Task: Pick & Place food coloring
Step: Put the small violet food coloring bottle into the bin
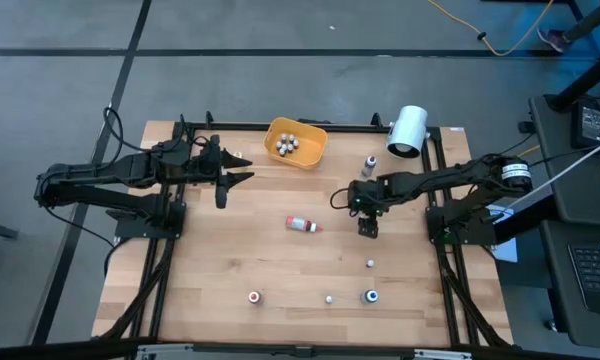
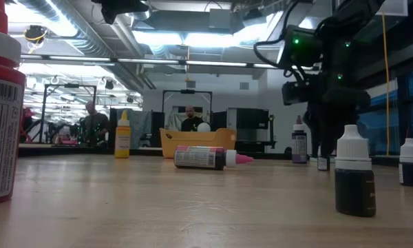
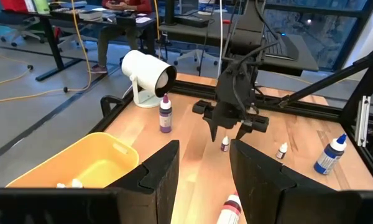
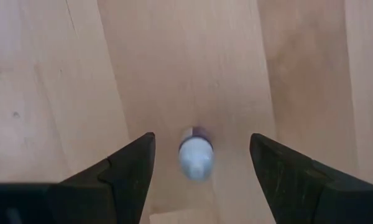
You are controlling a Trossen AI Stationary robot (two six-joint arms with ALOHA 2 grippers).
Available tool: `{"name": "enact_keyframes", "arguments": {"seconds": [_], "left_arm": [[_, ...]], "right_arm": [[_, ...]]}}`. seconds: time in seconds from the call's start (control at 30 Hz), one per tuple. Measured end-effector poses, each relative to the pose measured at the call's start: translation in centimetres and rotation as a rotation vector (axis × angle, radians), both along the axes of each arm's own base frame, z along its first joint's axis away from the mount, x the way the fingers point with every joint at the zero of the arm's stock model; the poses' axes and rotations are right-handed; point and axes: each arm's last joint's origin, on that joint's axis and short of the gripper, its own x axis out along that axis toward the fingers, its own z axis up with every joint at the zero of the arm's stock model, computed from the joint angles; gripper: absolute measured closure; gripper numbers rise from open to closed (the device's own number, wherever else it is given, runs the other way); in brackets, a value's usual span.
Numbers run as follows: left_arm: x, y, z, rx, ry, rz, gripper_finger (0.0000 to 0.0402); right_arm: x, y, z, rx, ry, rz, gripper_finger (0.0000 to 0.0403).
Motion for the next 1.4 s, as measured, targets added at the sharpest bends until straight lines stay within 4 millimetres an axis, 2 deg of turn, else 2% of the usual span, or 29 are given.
{"name": "enact_keyframes", "arguments": {"seconds": [0.2,0.9,1.0,1.1,1.27,1.4], "left_arm": [[0.0,0.0,0.0,0.0,0.0,0.0,0.0263],[0.0,0.0,0.0,0.0,0.0,0.0,0.0263],[0.0,0.0,0.0,0.0,0.0,0.0,0.0263],[0.0,0.0,0.0,0.0,0.0,0.0,0.0263],[0.0,0.0,0.0,0.0,0.0,0.0,0.0263],[0.0,0.0,0.0,0.0,0.0,0.001,0.0263]], "right_arm": [[0.1,0.0,0.0,-0.001,-0.014,-0.001,0.015],[-0.2,0.1,0.0,0.047,0.016,0.006,0.0318],[-0.2,0.1,0.0,0.046,0.013,0.006,0.0335],[-0.1,0.1,0.1,0.047,0.013,0.006,0.0333],[1.3,0.1,2.3,0.059,-0.036,0.041,0.0319],[2.8,-0.4,6.2,0.032,-0.074,0.106,0.033]]}}
